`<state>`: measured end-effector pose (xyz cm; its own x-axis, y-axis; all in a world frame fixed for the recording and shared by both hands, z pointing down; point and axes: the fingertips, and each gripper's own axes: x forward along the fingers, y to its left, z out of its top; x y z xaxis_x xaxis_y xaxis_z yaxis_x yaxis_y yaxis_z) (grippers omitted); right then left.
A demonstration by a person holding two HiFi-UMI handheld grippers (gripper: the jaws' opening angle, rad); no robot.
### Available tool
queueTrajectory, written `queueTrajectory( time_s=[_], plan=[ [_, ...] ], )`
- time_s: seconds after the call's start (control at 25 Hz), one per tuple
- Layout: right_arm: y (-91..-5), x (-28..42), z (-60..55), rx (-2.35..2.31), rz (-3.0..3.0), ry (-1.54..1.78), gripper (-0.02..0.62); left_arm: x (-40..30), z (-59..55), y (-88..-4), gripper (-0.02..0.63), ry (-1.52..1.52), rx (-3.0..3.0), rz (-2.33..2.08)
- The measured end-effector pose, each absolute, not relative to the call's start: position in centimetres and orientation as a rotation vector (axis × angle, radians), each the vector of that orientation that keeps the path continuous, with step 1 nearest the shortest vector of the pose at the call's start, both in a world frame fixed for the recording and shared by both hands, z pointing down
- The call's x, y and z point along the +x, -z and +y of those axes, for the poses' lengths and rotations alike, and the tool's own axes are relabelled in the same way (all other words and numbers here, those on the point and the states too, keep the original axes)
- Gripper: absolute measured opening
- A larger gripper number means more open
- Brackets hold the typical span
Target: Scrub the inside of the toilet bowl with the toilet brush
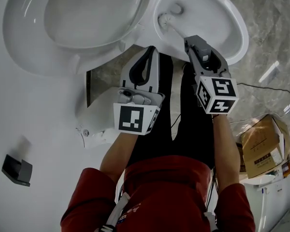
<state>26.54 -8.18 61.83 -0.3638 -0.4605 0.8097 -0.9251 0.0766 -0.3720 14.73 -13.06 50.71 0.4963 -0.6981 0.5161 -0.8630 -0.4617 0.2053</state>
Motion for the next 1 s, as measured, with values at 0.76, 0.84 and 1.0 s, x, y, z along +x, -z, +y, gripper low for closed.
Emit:
queueTrajectory(
  time_s=[0.76,0.84,1.0],
  plan=[
    [-62.8,39.4,-4.2,1.377,-1.668,-0.730,0.179,21.8,-10.2,-51.4,0.000,-0.572,2.370,-1.121],
    [-62.6,38.2,-7.0,1.406,-1.711,-0.697,0.179,21.2,-10.0,-51.7,0.000,-0.594,2.349,-1.120],
    [-62.0,33.9,-12.5,1.465,-1.838,-0.777,0.179,19.5,-10.2,-51.8,0.000,-0.599,2.323,-1.153]
  ],
)
